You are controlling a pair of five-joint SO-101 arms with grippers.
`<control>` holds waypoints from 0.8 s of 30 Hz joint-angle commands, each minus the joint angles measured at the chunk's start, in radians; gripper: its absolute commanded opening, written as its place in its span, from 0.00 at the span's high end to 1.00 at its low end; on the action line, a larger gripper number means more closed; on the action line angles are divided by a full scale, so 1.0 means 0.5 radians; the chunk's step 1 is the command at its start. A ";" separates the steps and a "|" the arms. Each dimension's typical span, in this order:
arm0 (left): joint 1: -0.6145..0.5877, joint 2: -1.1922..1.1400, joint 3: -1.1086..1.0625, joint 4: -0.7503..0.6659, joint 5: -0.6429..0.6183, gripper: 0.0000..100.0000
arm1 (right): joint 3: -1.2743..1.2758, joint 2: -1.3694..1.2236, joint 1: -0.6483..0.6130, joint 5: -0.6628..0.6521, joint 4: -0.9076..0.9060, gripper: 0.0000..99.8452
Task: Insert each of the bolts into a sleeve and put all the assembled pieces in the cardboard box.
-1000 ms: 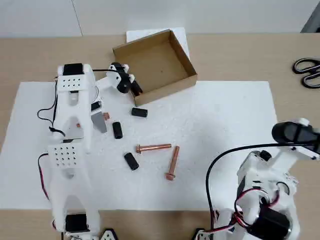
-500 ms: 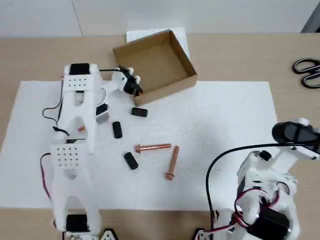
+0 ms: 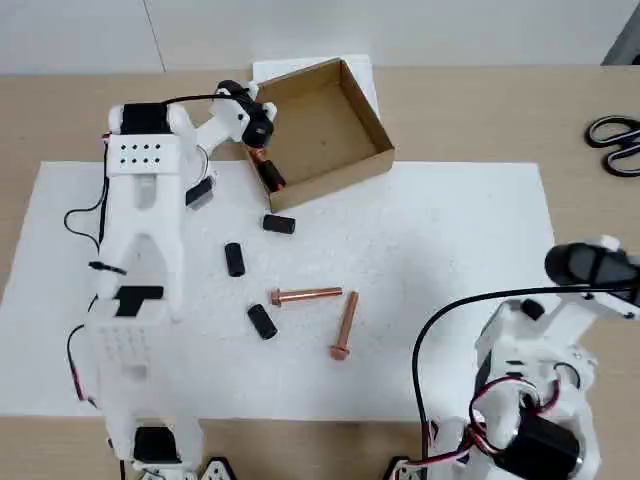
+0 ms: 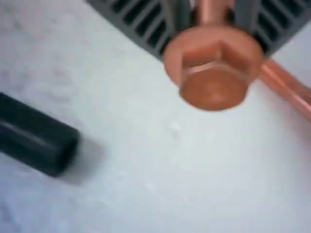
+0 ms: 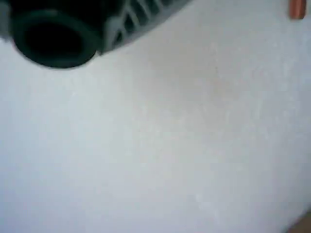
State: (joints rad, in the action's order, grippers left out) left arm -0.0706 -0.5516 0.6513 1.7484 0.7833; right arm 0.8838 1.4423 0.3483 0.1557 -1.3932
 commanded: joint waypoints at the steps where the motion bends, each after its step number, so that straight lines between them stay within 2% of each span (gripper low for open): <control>1: 0.061 0.423 -0.229 0.012 -0.092 0.99 | -0.061 -0.014 -0.173 -0.126 0.299 1.00; 4: 0.138 0.644 -0.382 0.009 -0.175 0.99 | -0.055 -0.133 -0.397 -0.193 0.526 1.00; 8: 0.224 0.838 -0.443 0.009 -0.390 0.99 | -0.064 -0.480 -0.535 -0.196 0.953 1.00; 12: 0.233 0.902 -0.443 0.009 -0.706 0.99 | -0.123 -0.913 -0.760 -0.310 1.422 1.00; 16: 0.233 0.957 -0.453 0.012 -1.022 0.99 | -0.252 -1.244 -1.143 -0.331 1.573 1.00; 20: 0.331 1.178 -0.578 0.012 -1.488 0.99 | -0.264 -1.300 -1.496 -0.328 1.588 1.00; 24: 0.491 1.510 -0.839 0.009 -2.114 0.99 | -0.135 -1.287 -1.530 -0.328 1.788 1.00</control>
State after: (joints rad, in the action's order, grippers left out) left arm 0.1227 0.0529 0.2846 1.7484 -0.0667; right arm 0.8117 0.7963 -0.3959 -0.0038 -0.5815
